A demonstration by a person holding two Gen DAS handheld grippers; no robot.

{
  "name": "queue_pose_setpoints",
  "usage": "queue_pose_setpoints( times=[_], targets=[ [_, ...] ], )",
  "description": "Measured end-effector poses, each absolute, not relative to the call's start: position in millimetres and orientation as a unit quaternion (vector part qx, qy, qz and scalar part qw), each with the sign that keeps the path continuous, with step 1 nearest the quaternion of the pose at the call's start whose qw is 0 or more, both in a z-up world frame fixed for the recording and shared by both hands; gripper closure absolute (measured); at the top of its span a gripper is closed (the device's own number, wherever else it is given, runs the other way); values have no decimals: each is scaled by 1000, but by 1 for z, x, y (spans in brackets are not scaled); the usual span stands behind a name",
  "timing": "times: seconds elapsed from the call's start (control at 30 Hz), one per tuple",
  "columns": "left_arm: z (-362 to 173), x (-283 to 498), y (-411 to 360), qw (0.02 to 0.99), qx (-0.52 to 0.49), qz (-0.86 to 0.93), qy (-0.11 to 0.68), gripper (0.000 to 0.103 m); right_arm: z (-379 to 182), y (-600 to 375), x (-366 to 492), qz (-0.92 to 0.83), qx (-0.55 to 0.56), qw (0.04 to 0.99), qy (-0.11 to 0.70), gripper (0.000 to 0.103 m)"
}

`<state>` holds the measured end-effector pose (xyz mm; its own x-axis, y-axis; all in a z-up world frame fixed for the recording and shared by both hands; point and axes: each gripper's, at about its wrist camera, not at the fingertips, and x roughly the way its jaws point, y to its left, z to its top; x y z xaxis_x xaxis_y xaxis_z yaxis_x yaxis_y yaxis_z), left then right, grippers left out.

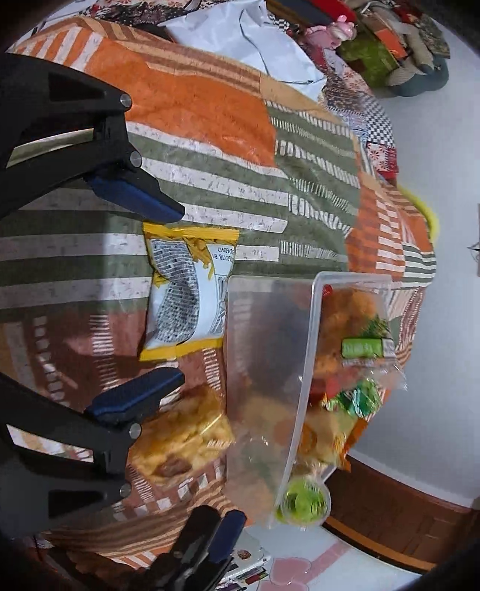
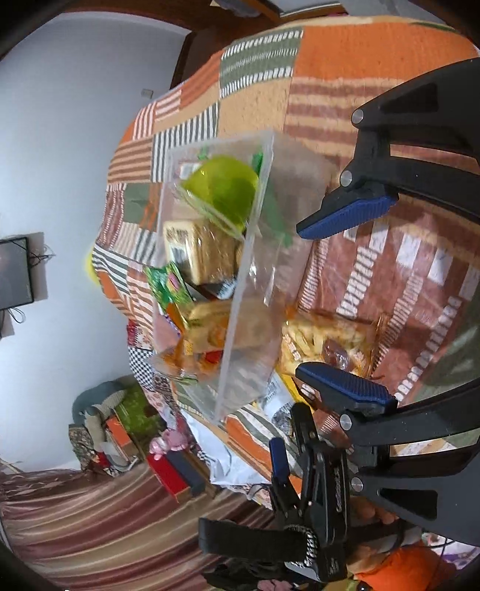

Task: Organize snacks
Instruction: 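Grasp the white chip bag with the left gripper while the right grasps the cracker bag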

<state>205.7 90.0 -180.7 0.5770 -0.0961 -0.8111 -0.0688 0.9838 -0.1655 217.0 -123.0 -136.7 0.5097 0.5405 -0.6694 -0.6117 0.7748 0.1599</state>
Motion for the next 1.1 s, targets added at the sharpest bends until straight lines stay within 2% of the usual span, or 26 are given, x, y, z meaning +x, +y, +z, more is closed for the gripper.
queue_pose_setpoints(
  times=[0.33, 0.43, 0.6, 0.83, 0.87, 1.0, 1.1],
  targets=[
    [-196, 224, 93, 880, -95, -9, 465, 20, -146, -103, 221, 342, -56, 855, 387, 33],
    [-197, 224, 96, 882, -102, -15, 460, 23, -148, -96, 219, 346, -60, 850, 393, 33],
    [-196, 215, 100, 885, -108, -16, 453, 43, -155, -85, 217, 355, -72, 838, 407, 32],
    [-191, 196, 99, 892, -106, -14, 440, 48, -169, -77, 216, 353, -98, 830, 419, 33],
    [-190, 193, 98, 893, -105, -14, 438, 48, -169, -76, 217, 354, -100, 829, 421, 34],
    [-186, 186, 97, 895, -109, -17, 433, 48, -171, -75, 220, 359, -97, 822, 431, 56],
    [-184, 183, 95, 896, -107, -17, 431, 48, -169, -75, 219, 358, -99, 824, 428, 58]
  ],
)
